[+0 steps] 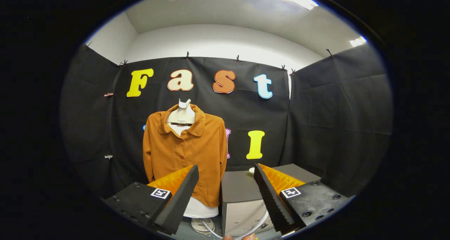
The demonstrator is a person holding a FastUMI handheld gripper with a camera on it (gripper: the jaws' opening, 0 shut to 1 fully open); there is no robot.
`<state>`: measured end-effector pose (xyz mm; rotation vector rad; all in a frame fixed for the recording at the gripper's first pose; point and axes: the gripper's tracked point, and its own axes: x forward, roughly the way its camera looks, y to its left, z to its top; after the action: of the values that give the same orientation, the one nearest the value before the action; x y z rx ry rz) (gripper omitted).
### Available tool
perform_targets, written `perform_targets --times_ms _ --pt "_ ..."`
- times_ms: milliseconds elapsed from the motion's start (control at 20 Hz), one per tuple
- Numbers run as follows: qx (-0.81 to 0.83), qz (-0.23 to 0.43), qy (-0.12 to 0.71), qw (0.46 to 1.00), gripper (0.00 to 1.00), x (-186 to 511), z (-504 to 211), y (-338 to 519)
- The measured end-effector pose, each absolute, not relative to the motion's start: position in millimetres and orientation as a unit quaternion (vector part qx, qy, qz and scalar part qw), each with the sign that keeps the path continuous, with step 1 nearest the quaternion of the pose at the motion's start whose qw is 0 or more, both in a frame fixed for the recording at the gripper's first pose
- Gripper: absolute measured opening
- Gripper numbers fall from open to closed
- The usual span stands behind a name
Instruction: Iron the clothes twice with a garment steamer, once on the left side and once on the right side.
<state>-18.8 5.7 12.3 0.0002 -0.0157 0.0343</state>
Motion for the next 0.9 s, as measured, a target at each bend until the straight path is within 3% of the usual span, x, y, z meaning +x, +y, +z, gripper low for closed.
perform_targets --times_ms 500,900 --pt "0.016 0.019 0.019 1.000 0.98 19.6 -4.0 -16.6" --pt "0.025 -0.002 0.143 0.989 0.99 94.0 -73.0 -71.2"
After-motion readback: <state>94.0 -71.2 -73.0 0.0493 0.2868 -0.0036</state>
